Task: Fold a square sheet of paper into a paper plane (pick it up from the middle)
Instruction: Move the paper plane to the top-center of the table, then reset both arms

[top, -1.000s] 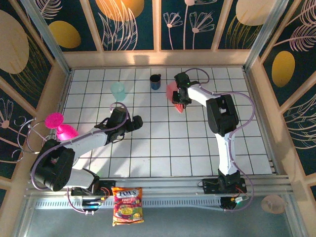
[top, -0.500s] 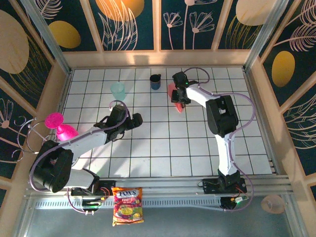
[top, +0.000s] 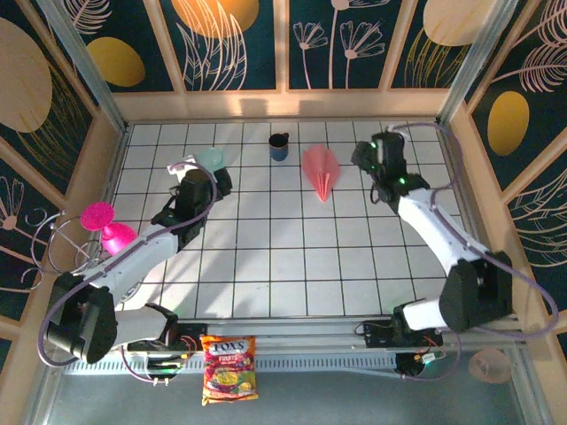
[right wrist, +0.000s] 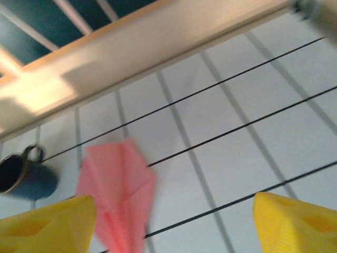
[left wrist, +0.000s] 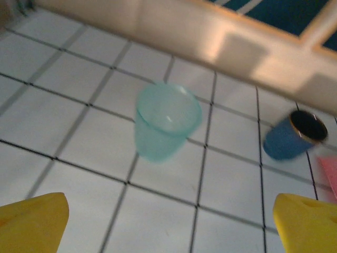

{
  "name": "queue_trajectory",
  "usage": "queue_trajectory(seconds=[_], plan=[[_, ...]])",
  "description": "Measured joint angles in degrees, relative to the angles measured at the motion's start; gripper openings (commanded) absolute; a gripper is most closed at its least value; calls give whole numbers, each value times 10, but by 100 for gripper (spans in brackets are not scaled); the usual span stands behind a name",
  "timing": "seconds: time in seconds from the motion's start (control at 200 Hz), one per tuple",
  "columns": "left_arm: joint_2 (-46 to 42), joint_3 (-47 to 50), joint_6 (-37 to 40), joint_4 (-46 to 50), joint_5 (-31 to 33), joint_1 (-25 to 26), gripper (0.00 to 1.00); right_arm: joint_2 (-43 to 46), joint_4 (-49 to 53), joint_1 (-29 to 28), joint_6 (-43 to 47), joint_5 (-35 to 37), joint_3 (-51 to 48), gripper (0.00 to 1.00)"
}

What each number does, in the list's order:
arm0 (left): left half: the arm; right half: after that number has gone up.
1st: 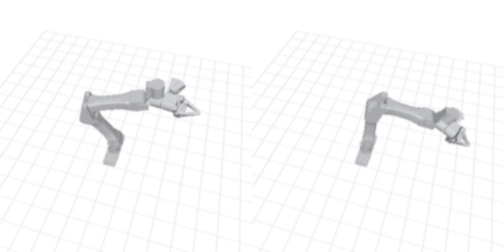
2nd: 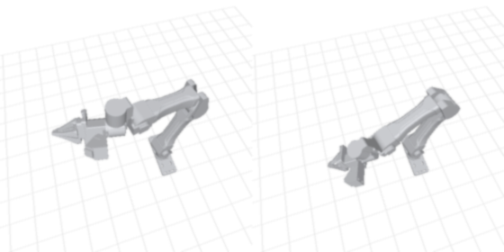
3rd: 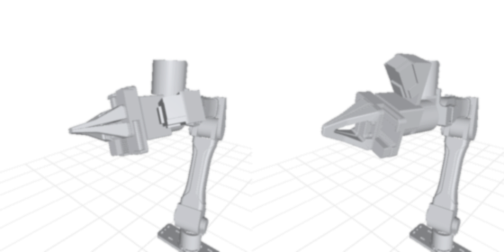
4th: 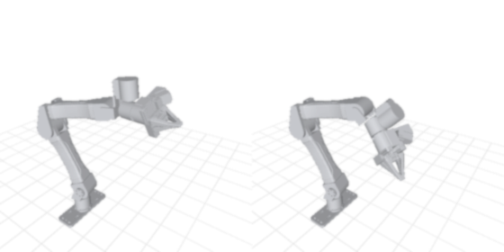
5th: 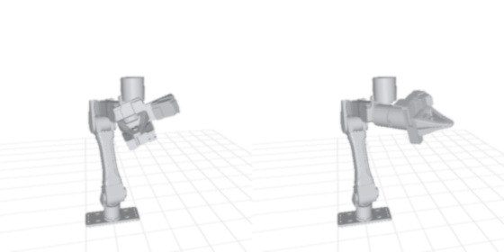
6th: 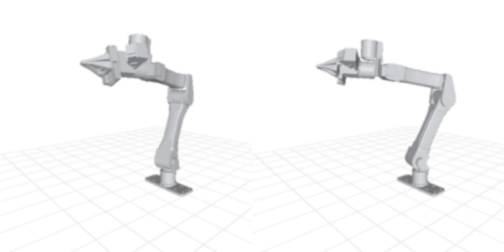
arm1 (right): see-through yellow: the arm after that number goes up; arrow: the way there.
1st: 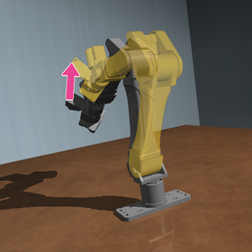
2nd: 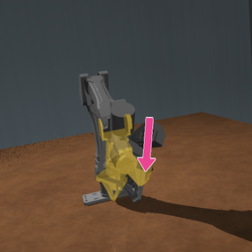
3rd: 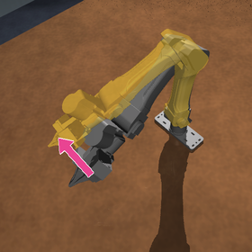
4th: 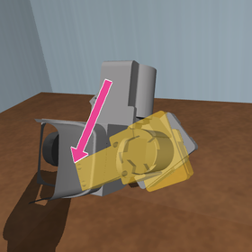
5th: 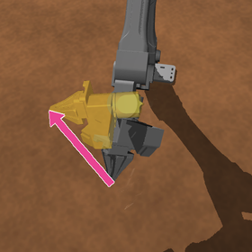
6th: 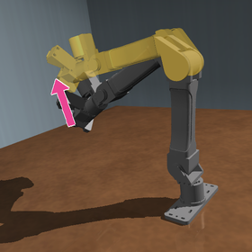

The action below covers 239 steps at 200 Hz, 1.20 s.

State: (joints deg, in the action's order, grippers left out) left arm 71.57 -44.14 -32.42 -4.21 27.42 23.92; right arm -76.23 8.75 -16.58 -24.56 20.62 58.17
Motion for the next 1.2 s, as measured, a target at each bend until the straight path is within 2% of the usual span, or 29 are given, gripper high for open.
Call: queue_trajectory(seconds=[0.225,0.39,0.521,0.636,0.781,1.021,1.196], plan=[[0,51,71,-92,24,-81,99,80,-108,48,7,118,-178,89],[9,103,144,-172,34,-126,99,78,-175,106,30,130,-250,90],[24,160,203,-261,30,-148,99,55,-264,117,62,127,-297,90],[36,208,231,-330,4,-166,99,23,-337,117,90,111,-336,90],[52,254,245,-414,-61,-195,99,-6,-443,118,132,77,-374,90],[95,290,254,-554,-167,-239,99,-28,-600,135,191,-22,-426,91],[149,308,256,-641,-215,-252,99,-45,-711,162,210,-94,-452,91]])
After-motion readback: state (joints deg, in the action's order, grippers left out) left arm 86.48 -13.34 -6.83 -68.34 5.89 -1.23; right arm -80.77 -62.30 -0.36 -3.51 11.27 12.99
